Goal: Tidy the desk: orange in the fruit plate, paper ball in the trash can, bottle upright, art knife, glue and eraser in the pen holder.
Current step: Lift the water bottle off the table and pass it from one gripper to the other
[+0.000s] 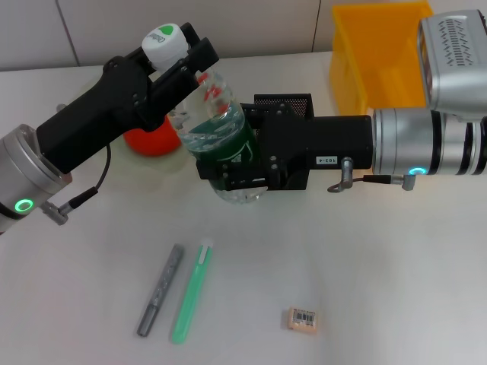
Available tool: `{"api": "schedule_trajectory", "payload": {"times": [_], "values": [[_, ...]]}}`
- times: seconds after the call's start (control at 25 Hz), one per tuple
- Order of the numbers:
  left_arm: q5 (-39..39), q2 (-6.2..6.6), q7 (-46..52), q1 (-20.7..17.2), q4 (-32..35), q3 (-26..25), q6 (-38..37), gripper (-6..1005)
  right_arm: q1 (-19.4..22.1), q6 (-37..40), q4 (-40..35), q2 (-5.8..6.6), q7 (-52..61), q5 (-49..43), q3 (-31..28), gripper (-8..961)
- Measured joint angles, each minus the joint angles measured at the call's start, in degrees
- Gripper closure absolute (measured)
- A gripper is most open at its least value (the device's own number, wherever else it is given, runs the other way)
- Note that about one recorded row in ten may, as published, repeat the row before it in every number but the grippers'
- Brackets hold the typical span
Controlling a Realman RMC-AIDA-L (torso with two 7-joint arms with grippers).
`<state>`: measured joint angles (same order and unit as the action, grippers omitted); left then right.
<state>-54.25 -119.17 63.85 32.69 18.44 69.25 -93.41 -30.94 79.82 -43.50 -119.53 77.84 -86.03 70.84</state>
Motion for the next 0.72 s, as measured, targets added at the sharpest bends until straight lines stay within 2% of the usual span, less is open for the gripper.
{"api": "schedule_trajectory", "payload": {"times": [0.72], "values": [[0.25,0.0,-0.06,0.24,0.05,0.66,-0.09,568,-0.82,-0.83,-0.01,0.07,2.95,-0.45,0.59,191]]}}
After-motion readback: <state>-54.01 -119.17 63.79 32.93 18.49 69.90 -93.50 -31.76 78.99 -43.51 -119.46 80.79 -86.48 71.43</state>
